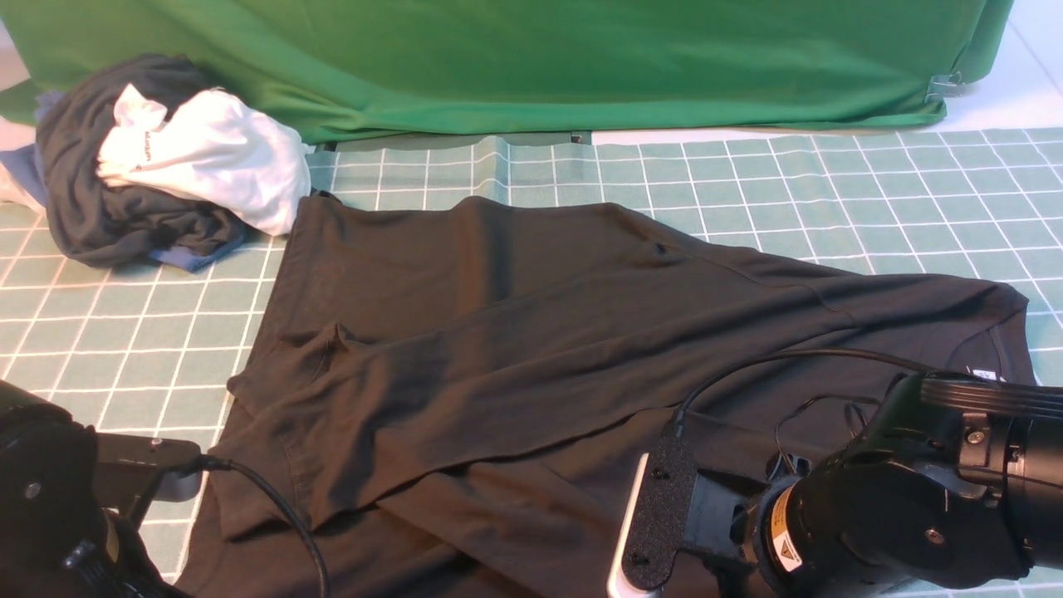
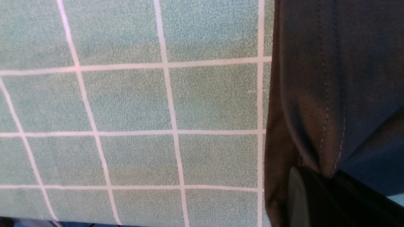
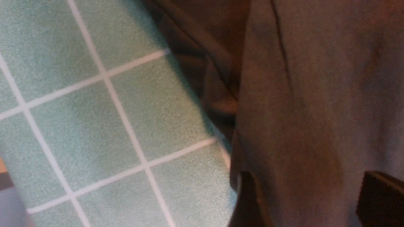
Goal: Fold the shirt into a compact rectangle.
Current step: 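Grasp the near edge of the shirt at its hem and shoulder corners, then fold the black garment in half by bringing its near edge over to the far edge, then pull the folded dark garment lengthwise by its ends to straighten it flat on the table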
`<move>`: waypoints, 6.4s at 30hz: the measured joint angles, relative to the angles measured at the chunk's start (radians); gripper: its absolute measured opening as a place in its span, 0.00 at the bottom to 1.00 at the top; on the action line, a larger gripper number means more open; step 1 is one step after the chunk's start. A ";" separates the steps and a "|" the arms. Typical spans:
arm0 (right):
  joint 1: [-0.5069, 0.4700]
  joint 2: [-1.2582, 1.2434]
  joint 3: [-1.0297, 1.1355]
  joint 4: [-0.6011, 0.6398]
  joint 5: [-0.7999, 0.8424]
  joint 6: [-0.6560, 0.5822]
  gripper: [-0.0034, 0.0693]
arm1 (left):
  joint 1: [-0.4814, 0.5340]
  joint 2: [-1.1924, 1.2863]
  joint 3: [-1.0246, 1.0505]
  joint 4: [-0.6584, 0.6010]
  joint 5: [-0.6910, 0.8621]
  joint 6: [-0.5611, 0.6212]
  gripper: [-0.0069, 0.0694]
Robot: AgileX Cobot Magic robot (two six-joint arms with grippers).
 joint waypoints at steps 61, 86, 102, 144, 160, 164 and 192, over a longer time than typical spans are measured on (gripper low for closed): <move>-0.152 -0.073 -0.248 -0.266 0.307 0.003 0.12 | 0.000 0.162 -0.544 0.028 -0.005 -0.041 0.11; -0.409 0.401 -0.804 -0.246 0.212 -0.159 0.12 | 0.240 0.738 -1.108 -0.047 -0.101 0.022 0.11; -0.436 0.628 -0.948 -0.242 0.055 -0.123 0.23 | 0.262 0.915 -1.253 -0.031 -0.189 0.003 0.16; -0.999 0.084 -0.494 -0.093 0.474 0.249 0.33 | -0.001 0.546 -0.562 -0.096 -0.282 0.265 0.11; -1.105 0.341 -0.461 0.151 0.296 0.188 0.65 | 0.011 0.610 -0.496 0.053 -0.367 0.109 0.11; -1.105 0.349 -0.470 0.181 0.288 0.124 0.26 | 0.011 0.613 -0.496 0.057 -0.373 0.109 0.11; -1.098 0.372 -0.617 -0.226 0.411 0.349 0.53 | 0.019 0.614 -0.506 0.021 -0.371 0.136 0.11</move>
